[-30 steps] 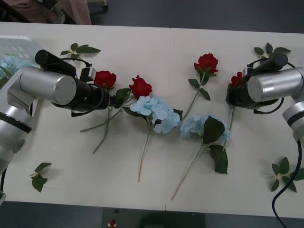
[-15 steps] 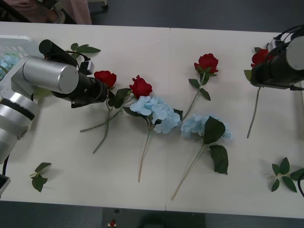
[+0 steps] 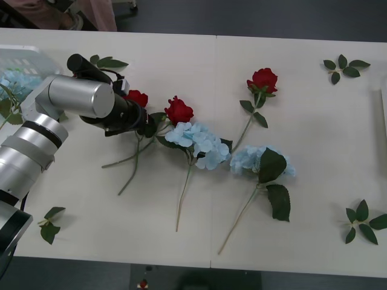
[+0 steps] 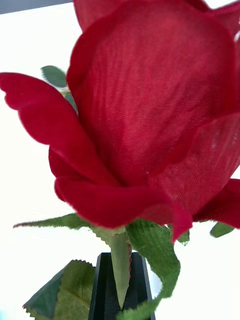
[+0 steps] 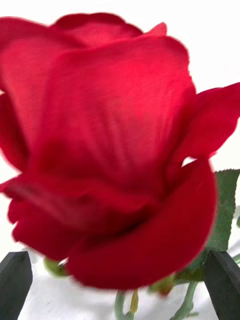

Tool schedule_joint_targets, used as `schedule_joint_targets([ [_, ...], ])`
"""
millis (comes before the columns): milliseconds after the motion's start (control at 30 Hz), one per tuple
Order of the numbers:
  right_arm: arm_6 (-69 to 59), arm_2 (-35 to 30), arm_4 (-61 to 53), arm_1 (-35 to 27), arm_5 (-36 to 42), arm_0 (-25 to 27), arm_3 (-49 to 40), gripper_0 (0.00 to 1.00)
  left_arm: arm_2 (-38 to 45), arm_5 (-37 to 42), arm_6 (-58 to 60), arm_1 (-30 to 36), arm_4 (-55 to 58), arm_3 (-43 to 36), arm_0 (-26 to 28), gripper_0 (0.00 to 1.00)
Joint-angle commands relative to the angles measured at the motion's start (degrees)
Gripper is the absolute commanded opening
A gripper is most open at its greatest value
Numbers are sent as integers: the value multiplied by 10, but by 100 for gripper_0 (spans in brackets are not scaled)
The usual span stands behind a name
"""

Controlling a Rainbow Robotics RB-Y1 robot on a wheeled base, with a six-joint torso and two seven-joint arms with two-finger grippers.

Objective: Put the red flowers into the right box and the blue flowers into the left box

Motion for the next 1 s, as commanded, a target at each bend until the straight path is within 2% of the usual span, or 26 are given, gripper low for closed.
schedule_joint_targets([
  [33,97,-57,9,-19,-4,0,35,0,3,-5,16,0,-10,-3,-22,100],
  [267,174,-85,24,-30,-35,1,82,0,-42,-29,21,1,-18,-3,-24,100],
  [567,218,-82,80,-34,-184,1,203,0,-47,-30,19,1,-28,-3,-24,100],
  [633,215,-76,99,-34,-222,1,236,0,-48,-30,18,1,-31,-2,-24,86],
  [667,214,-74,106,-33,-237,1,247,0,-48,-30,18,1,-32,-2,-24,74],
  [700,212,-70,111,-34,-253,1,261,0,-47,-30,17,1,-34,-2,-24,53],
  [733,211,-68,111,-33,-259,1,269,0,-47,-30,17,1,-36,-2,-24,45],
  [767,208,-66,111,-33,-276,1,286,0,-48,-30,17,1,-38,-2,-24,27],
  [833,208,-63,112,-33,-290,1,303,0,-47,-30,16,1,-42,-2,-24,9],
  [867,207,-60,112,-34,-298,1,313,0,-47,-30,15,1,-44,-2,-24,5],
  [933,207,-53,112,-33,-304,1,315,0,-48,-31,13,2,-49,-3,-24,2],
  [1000,204,-44,111,-33,-304,1,315,15,-47,-31,10,2,-62,-3,-24,0],
])
